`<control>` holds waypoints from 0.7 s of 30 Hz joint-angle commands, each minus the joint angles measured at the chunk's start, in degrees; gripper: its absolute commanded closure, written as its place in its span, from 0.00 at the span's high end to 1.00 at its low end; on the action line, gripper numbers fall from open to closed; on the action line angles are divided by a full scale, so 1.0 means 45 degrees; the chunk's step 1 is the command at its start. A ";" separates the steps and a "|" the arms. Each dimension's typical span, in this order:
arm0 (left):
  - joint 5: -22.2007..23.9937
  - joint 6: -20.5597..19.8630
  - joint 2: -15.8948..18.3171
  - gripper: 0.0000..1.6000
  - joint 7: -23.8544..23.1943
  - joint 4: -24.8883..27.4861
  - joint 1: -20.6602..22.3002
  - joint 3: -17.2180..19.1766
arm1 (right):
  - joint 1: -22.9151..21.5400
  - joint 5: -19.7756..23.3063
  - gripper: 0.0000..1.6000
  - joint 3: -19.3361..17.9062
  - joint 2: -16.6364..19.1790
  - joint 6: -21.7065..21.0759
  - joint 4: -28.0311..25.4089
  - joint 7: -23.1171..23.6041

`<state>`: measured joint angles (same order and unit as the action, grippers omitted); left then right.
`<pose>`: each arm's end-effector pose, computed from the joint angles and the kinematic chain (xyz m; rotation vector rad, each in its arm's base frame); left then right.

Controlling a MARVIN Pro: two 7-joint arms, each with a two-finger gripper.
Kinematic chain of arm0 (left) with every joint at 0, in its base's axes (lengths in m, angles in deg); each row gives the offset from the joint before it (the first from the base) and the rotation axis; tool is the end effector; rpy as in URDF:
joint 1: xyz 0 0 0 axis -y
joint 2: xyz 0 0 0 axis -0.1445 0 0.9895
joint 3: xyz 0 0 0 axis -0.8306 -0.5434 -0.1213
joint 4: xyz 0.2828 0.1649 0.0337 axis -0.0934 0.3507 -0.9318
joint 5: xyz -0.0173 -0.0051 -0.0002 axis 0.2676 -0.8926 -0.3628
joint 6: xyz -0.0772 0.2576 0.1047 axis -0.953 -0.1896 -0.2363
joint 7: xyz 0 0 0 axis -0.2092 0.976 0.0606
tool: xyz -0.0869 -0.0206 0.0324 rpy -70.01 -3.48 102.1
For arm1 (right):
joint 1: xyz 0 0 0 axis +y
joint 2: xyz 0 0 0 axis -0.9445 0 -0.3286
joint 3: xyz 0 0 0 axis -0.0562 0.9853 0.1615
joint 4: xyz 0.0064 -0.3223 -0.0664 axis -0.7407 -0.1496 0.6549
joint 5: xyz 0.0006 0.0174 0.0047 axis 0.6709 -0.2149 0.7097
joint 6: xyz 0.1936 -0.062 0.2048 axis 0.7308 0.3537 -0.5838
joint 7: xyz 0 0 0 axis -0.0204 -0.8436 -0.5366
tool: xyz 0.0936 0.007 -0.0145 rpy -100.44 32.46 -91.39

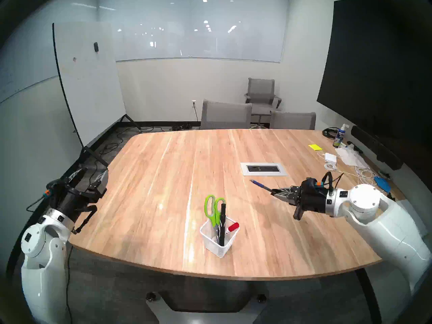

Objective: Place the pen, the marker, and the scissors into the pen holder

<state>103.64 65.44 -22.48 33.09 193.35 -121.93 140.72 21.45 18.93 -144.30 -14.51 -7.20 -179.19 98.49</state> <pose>0.2506 0.1407 -0.2386 1.9321 -0.0506 2.2604 0.3555 -0.2027 -0.2093 -1.9403 -1.4680 -1.5965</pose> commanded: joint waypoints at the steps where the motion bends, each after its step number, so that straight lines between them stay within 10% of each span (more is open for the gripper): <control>1: 0.0024 0.0002 0.0000 1.00 -0.0012 0.0266 0.0022 0.0019 | -0.0263 -0.0462 0.00 -0.0616 0.0717 0.1059 -0.0322 0.0427; 21: -0.0030 -0.0053 -0.0075 1.00 -0.0064 0.0289 0.0046 0.0052 | -0.1248 -0.1422 0.00 -0.0360 0.0327 0.1152 -0.0934 0.1116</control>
<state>103.38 65.25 -22.84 32.83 193.38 -121.82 140.87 18.66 12.36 -146.16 -12.28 -1.08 -182.23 103.63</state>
